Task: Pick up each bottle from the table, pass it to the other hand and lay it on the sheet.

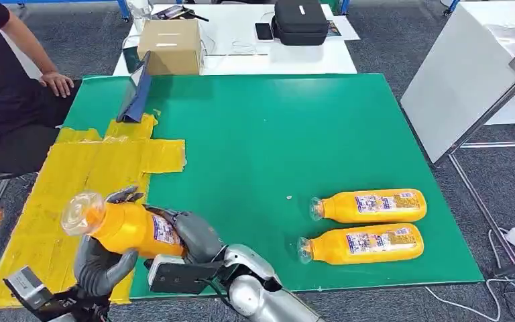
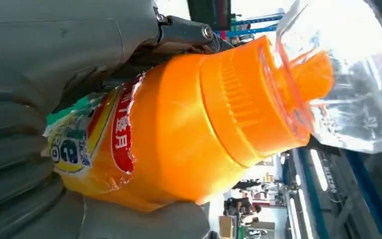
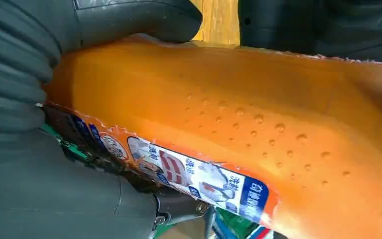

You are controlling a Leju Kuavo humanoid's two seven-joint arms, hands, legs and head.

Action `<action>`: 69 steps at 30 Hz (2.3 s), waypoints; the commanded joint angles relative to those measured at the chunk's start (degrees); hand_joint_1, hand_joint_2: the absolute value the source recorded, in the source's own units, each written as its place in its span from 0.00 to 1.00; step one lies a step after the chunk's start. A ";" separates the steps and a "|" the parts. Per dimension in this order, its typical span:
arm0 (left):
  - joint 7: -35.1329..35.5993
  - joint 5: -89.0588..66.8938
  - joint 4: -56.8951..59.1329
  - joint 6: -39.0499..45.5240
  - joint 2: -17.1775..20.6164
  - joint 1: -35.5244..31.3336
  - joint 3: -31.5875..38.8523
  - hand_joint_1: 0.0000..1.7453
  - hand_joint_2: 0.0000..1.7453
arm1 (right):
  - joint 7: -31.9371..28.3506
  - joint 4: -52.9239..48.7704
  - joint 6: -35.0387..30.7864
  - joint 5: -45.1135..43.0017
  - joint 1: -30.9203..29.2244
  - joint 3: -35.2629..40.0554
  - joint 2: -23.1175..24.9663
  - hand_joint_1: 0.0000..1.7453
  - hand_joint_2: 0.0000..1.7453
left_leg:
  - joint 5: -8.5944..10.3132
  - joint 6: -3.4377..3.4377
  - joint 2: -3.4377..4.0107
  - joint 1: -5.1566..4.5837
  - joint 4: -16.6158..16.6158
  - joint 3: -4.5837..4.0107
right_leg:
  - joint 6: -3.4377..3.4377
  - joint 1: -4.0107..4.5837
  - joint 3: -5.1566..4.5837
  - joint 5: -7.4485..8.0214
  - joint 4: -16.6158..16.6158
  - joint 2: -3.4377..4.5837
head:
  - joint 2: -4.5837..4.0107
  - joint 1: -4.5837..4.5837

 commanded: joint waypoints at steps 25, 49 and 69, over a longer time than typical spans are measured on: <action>-3.02 -28.86 -0.41 24.21 0.27 -3.49 -0.16 1.00 1.00 | 4.66 -0.11 -6.41 2.67 -2.63 3.41 -4.27 0.00 1.00 | -0.07 -0.06 -0.12 0.03 -0.06 0.27 | -0.11 0.02 0.27 -0.11 -0.04 -0.01 | 0.00 0.04; 20.86 -80.91 40.23 41.37 13.78 -10.22 -12.18 0.00 0.00 | 4.73 -33.12 13.04 -8.81 0.92 -17.51 -46.73 0.00 1.00 | -0.14 0.07 -0.27 -0.24 -0.11 0.45 | 0.05 -0.22 0.48 -0.09 -0.10 -0.12 | 0.00 -0.02; -1.70 -39.17 16.07 25.93 8.60 -0.12 2.99 0.00 0.00 | 3.08 -54.34 11.91 -2.03 34.57 -34.29 -61.17 0.00 1.00 | -0.55 0.23 -0.31 -0.22 0.04 0.62 | 0.26 -0.19 0.74 -0.41 -0.06 -0.30 | 0.00 -0.04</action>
